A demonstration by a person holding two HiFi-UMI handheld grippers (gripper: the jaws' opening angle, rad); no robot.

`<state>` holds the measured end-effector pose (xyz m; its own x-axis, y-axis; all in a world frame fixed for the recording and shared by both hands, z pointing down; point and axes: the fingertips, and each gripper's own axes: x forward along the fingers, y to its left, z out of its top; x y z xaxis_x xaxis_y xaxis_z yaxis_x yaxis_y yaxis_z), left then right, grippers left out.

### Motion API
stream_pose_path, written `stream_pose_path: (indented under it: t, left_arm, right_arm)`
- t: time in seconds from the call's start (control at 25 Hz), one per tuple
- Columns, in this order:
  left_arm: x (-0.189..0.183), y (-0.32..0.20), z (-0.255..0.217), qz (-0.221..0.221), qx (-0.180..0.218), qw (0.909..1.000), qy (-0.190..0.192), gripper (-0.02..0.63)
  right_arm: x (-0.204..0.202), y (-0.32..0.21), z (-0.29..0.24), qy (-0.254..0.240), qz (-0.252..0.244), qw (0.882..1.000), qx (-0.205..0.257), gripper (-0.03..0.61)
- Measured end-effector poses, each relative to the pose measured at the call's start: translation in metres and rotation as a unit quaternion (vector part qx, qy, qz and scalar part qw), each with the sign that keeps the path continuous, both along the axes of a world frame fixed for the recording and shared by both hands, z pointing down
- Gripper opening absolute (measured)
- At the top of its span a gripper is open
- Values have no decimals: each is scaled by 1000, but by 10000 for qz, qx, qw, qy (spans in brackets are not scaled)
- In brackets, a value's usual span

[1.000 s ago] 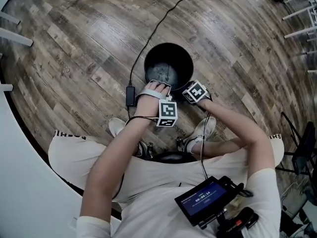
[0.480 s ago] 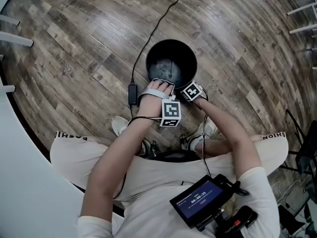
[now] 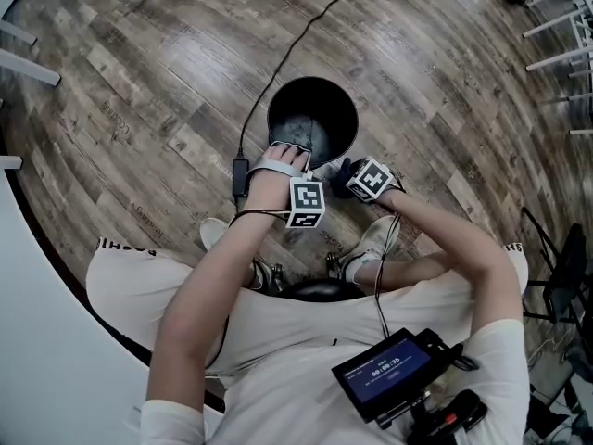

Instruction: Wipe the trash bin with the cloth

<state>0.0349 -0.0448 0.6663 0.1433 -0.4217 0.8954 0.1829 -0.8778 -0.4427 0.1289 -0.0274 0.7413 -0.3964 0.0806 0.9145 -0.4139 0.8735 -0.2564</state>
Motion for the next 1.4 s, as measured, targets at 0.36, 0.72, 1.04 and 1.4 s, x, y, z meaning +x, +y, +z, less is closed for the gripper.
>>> stream_pose_path:
  t: [0.36, 0.72, 1.04, 1.4]
  left_arm:
    - [-4, 6, 2, 325, 223, 9986, -359, 124]
    - [7, 17, 2, 329, 139, 9991, -223, 120]
    - [13, 15, 1, 293, 89, 9995, -98, 120]
    - [25, 16, 2, 259, -23, 9996, 146, 120]
  right_arm:
    - [-25, -1, -113, -553, 180, 9979, 281, 100]
    - [-23, -20, -95, -384, 473, 9980, 161, 100]
    - [-16, -30, -14, -124, 416, 9989, 158, 100]
    - [-9, -35, 89, 258, 465, 9978, 402, 100]
